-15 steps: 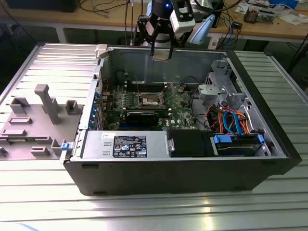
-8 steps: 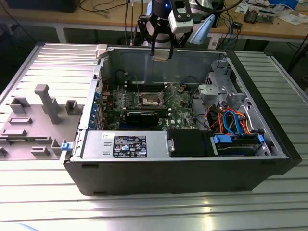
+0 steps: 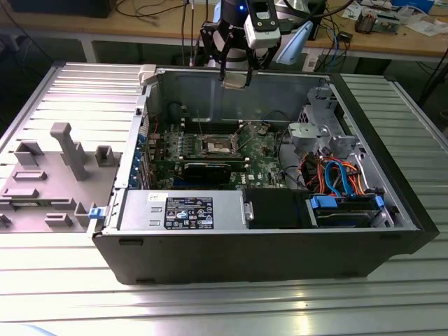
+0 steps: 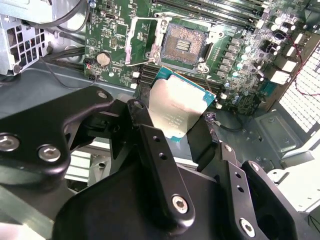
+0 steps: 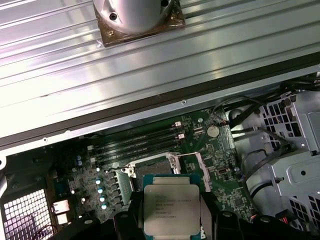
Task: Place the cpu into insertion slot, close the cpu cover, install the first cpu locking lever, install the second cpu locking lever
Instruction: 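Place the cpu into insertion slot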
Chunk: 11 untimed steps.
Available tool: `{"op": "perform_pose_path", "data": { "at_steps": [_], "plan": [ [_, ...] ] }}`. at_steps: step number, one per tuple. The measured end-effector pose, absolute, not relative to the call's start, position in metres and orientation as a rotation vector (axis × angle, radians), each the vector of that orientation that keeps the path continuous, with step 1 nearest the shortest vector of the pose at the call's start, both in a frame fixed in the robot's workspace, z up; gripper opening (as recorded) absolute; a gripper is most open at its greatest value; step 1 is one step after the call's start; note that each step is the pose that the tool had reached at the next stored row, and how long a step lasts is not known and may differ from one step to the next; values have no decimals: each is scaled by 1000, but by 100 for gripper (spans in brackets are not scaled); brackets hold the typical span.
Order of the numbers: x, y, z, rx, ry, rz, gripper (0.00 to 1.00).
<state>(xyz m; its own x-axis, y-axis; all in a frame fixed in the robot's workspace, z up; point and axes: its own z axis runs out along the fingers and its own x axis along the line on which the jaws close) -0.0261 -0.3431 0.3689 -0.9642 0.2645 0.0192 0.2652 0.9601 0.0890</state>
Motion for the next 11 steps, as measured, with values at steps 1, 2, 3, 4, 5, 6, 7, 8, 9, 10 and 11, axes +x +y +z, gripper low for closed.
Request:
{"op": "perform_pose_path", "data": {
  "at_steps": [1, 2, 3, 4, 5, 6, 7, 8, 9, 10, 11],
  "plan": [
    [-26, -343, 369, -419, -3103, -142, 54],
    [-26, -343, 369, -419, -3103, -142, 54],
    [-26, -343, 369, -419, -3103, -142, 54],
    [-26, -343, 369, -419, -3103, -142, 54],
    [-26, -343, 369, -420, -3103, -142, 54],
    [-26, -343, 369, -422, -3103, -142, 54],
    [-26, -343, 369, -424, -3103, -142, 54],
    [-26, -343, 369, -427, -3102, -142, 54],
    [-26, -343, 369, -432, -3102, -142, 54],
    [-26, -343, 369, -438, -3101, -142, 54],
    [-26, -343, 369, -443, -3100, -142, 54]
  ]
}}
